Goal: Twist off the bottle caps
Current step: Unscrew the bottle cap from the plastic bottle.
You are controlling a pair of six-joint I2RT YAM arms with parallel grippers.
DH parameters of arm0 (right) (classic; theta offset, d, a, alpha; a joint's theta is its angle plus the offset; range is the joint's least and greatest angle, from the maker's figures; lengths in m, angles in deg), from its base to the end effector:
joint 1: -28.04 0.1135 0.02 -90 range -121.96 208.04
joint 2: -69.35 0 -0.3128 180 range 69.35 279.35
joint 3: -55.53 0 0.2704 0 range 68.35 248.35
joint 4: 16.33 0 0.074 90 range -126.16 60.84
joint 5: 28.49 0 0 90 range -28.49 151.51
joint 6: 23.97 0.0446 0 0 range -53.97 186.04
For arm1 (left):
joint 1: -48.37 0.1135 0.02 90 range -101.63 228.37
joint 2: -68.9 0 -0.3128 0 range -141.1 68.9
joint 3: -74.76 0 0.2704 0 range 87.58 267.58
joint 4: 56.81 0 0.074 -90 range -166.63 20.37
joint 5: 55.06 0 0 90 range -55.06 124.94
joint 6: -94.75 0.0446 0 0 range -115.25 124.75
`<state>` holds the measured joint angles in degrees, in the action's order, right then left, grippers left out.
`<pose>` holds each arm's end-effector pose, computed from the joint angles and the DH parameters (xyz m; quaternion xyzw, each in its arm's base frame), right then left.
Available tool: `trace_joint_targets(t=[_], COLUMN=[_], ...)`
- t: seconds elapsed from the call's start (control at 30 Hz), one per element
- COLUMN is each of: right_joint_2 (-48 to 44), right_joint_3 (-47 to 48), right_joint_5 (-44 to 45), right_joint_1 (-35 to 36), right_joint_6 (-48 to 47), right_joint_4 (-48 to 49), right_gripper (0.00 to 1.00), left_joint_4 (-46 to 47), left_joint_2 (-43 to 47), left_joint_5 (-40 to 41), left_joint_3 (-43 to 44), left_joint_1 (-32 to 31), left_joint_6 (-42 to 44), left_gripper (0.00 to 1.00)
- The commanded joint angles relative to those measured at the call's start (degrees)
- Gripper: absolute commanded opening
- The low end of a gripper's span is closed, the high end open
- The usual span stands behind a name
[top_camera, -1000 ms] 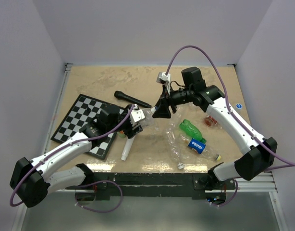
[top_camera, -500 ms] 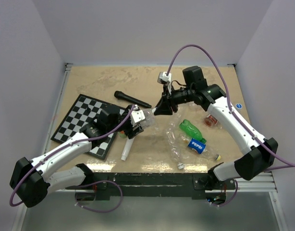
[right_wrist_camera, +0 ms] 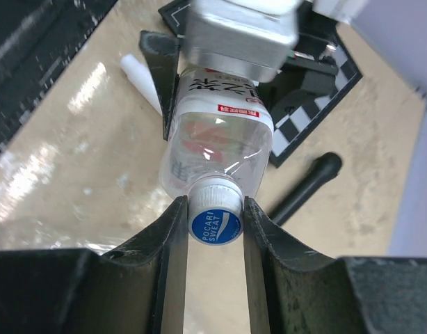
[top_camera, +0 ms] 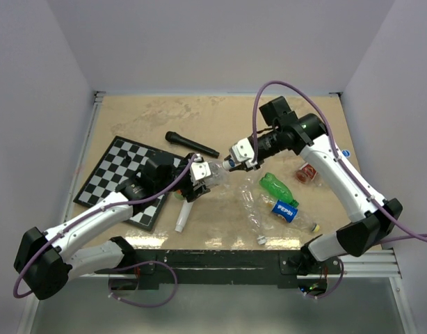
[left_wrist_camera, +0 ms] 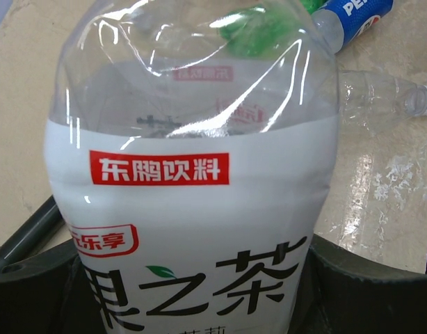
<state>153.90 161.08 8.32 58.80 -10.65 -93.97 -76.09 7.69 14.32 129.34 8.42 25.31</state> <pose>0.2379 0.1832 0.4377 -0.7665 0.4033 0.2948 0.4036 0.1755 -0.1675 0.3058 0.5022 0.6725 -0.2374 0.4890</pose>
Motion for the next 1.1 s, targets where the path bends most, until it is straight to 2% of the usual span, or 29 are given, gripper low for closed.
trace_joint_targets(t=[0.0, 0.2, 0.4, 0.47, 0.57, 0.7, 0.77, 0.93, 1.07], right_joint_2=[-2.5, -3.0, -4.1, -4.6, -5.0, -6.0, -6.3, -7.6, -10.0], right_joint_3=[0.8, -1.1, -2.0, -2.1, -2.1, -1.4, -0.6, 0.3, -0.4], right_joint_5=[2.1, -1.4, -3.0, -3.1, -2.9, -1.3, -0.5, 0.2, 0.1], right_joint_1=[0.3, 0.3, 0.3, 0.3, 0.3, 0.3, 0.3, 0.1, -1.2], right_joint_6=[-24.3, -25.2, -21.1, -17.9, -12.9, -3.6, 1.7, 8.9, 11.8], right_joint_4=[-8.4, -8.3, -6.7, -5.2, -2.8, 1.0, 2.8, 3.6, 3.5], right_gripper=[0.0, 0.0, 0.0, 0.03, 0.19, 0.52, 0.61, 0.7, 0.72], left_joint_4=[0.7, 0.7, 0.7, 0.7, 0.6, 0.6, 0.6, 0.7, 0.7], left_joint_2=[0.8, 0.9, 1.1, 1.2, 1.2, 1.2, 1.2, 1.3, 1.3], left_joint_5=[2.9, 2.8, 2.5, 2.5, 2.5, 2.5, 2.5, 2.6, 2.6], left_joint_3=[0.9, 0.9, 0.9, 1.0, 0.9, 1.0, 1.0, 0.9, 0.9], left_joint_1=[0.8, 0.8, 0.8, 0.8, 0.8, 0.8, 0.8, 0.8, 0.8], left_joint_6=[-1.6, -1.6, -1.5, -1.6, -1.5, -1.5, -1.5, -1.4, -1.5], left_gripper=[0.0, 0.0, 0.0, 0.0, 0.0, 0.0, 0.0, 0.0, 0.0])
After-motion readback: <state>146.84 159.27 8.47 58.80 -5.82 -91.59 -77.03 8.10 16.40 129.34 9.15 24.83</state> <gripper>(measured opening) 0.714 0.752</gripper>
